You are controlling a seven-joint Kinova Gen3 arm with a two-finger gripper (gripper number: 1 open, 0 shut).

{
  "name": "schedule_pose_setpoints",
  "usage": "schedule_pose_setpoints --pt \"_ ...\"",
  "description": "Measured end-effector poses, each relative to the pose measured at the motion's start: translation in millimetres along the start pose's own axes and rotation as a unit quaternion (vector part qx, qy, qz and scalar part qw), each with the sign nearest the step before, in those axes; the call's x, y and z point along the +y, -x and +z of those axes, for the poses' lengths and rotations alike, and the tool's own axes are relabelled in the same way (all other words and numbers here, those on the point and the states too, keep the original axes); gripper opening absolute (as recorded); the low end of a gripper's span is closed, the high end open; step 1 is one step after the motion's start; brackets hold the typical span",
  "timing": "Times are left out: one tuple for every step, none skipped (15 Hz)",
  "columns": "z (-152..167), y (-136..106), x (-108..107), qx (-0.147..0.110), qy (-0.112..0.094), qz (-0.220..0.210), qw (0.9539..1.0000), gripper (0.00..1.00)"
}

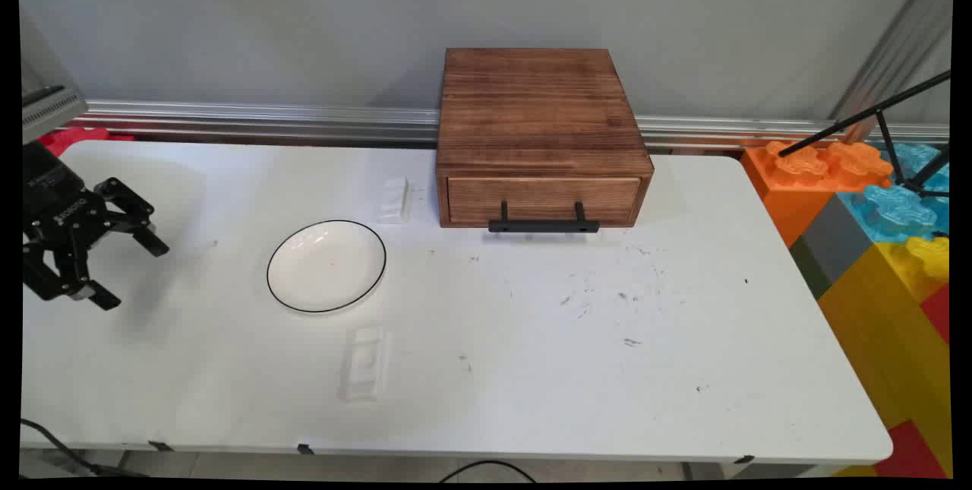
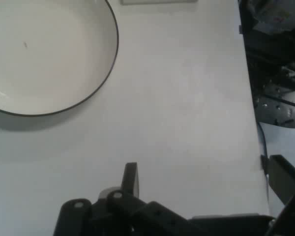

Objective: Open the drawer

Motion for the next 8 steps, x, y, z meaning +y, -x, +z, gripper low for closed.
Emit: schedule_pose_setpoints --pt "-0.1 -2.0 -0.6 0.002 -0.002 -0.001 1.0 1.0" --pt "-0.1 -3.9 -1.2 0.003 -0.005 -0.003 1.0 1.0" --pt "0.3 -7.9 -2.1 0.005 -0.008 -0.005 0.9999 1.0" --pt "0.8 -11.3 -2.9 0.007 -0.01 -0.007 0.9999 1.0" --pt "1.9 -18.2 -4.1 0.01 -0.013 -0.01 0.9998 1.0" --pt "3.3 -26.3 -5.4 0.015 -0.016 -0.013 0.9997 1.0" --pt "5.4 -39.8 -7.7 0.02 -0.021 -0.016 0.9994 1.0" --pt "6.9 -51.0 -9.6 0.024 -0.025 -0.018 0.9992 1.0"
